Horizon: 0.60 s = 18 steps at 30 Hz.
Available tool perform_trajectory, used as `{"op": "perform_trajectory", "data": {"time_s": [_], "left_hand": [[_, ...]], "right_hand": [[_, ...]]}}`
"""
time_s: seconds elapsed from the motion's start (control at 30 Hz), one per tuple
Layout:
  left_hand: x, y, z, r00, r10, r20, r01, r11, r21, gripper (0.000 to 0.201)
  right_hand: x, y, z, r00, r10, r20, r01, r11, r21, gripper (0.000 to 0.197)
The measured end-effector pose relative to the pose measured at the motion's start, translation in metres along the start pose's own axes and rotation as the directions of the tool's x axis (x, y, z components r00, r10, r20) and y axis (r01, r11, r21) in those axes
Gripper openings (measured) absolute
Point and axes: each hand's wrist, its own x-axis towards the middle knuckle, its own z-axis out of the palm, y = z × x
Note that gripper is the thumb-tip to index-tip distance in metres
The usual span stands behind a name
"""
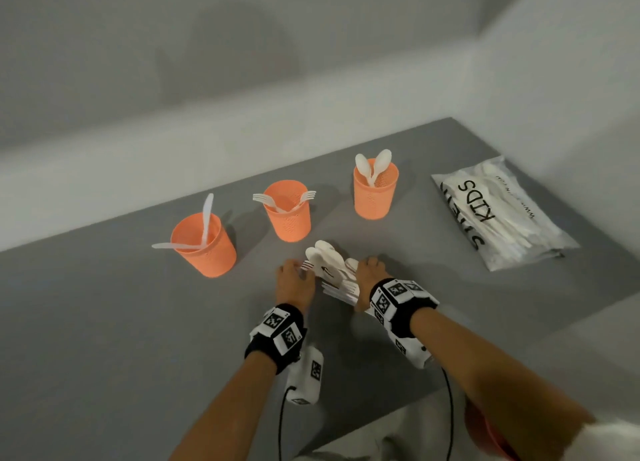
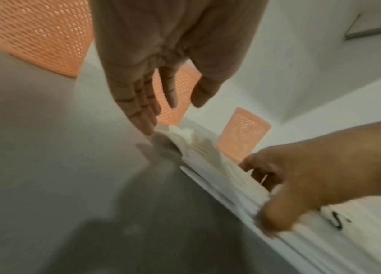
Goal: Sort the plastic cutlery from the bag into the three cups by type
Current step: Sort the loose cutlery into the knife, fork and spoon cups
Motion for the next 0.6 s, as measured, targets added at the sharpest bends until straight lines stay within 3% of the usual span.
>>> {"op": "perform_trajectory", "data": {"time_s": [0.07, 0.27, 0.43, 0.6], "left_hand": [[0.009, 0.002, -0.001, 0.997, 0.043, 0.068, -0.045, 0.999, 0.026, 0.037], [0.023, 0.003, 0.012, 0.987, -0.016, 0.161, -0.01, 0.987, 0.16, 0.041], [0.012, 0.009, 0.024, 0.966, 0.029, 0.258, -0.058, 0.993, 0.104, 0.035], [-0.005, 0.018, 0.023, 0.939, 0.106, 0.326, -0.106, 0.994, -0.017, 0.034]], "right_hand": [[-0.001, 0.003, 0.001, 0.999, -0.045, -0.006, 0.044, 0.998, -0.052, 0.08], [-0.001, 0.011, 0.009, 0.995, -0.09, -0.033, 0.088, 0.995, -0.051, 0.071], [-0.003, 0.019, 0.0, 0.995, -0.096, -0.007, 0.096, 0.991, 0.095, 0.078], [-0.006, 0.025, 0.001, 0.994, -0.095, -0.051, 0.101, 0.987, 0.128, 0.068]]}}
